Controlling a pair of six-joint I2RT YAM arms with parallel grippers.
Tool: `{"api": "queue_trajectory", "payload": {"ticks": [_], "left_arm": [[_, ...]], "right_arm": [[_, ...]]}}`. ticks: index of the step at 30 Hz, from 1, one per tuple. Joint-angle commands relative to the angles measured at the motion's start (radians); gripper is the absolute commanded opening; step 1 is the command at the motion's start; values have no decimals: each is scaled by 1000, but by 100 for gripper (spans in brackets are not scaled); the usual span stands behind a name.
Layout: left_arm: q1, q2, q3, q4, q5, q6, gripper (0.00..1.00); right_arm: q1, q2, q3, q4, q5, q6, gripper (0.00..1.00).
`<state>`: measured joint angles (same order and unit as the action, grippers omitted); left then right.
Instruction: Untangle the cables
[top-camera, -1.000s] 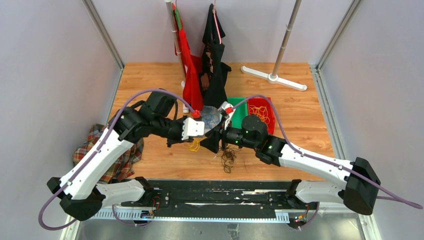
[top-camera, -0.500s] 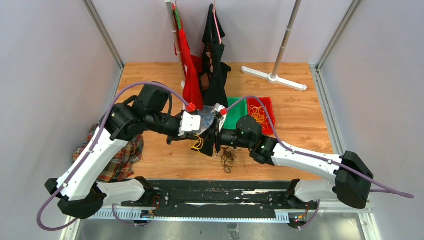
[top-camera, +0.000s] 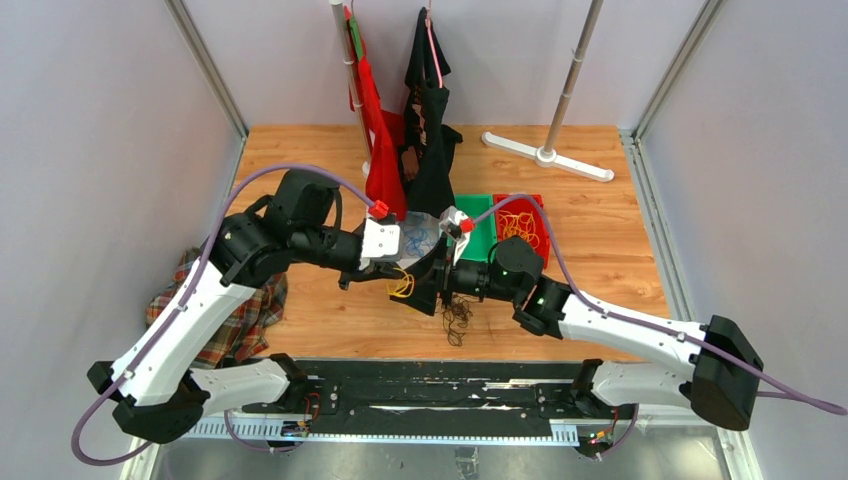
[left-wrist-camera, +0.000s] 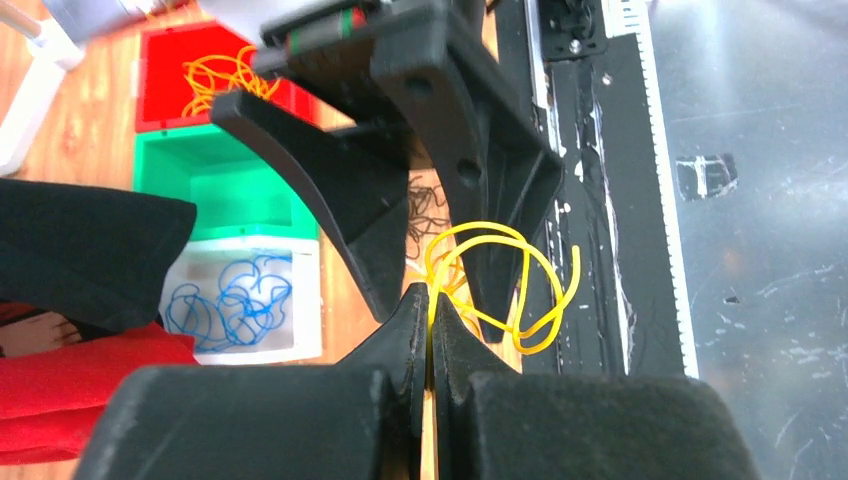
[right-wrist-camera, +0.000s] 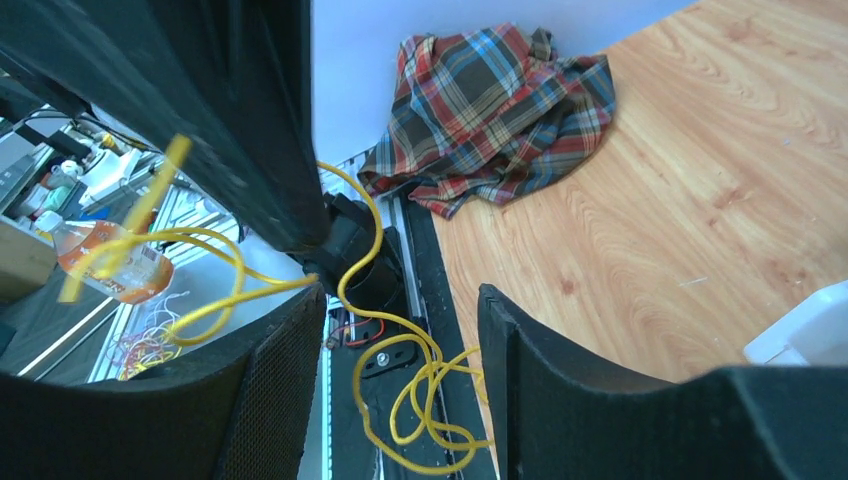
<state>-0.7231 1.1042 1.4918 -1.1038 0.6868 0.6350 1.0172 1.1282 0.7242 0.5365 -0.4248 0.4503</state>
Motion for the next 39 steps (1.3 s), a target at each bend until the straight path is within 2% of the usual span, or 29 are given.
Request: {"api": "queue_trajectory", "payload": {"ticks": [1, 5, 12, 19, 24, 29, 34, 39], "left_arm": [[3, -20, -5, 105, 37, -78, 1], [3, -14, 7, 129, 43, -111, 0], [3, -2, 61, 154, 56, -145, 0], [3, 6, 122, 217, 49, -183, 1], [3, 18, 145, 260, 22, -190, 0], [2, 54, 139, 355, 23, -233, 0], [2, 148, 158, 453, 19, -291, 0], [1, 315, 285, 497, 38, -370, 0]], "right_arm": [[30, 44, 16, 63, -40, 29, 58], [37, 68, 36, 39, 2, 13, 53], [35, 71, 4, -22, 76, -8, 31], [12, 60, -101, -22, 124, -4, 29], [-17, 44, -159, -25, 149, -14, 36], [-88, -12, -193, -92, 176, -22, 47], [-189, -152, -235, -213, 287, -14, 56], [-303, -327, -255, -341, 437, 3, 61]]}}
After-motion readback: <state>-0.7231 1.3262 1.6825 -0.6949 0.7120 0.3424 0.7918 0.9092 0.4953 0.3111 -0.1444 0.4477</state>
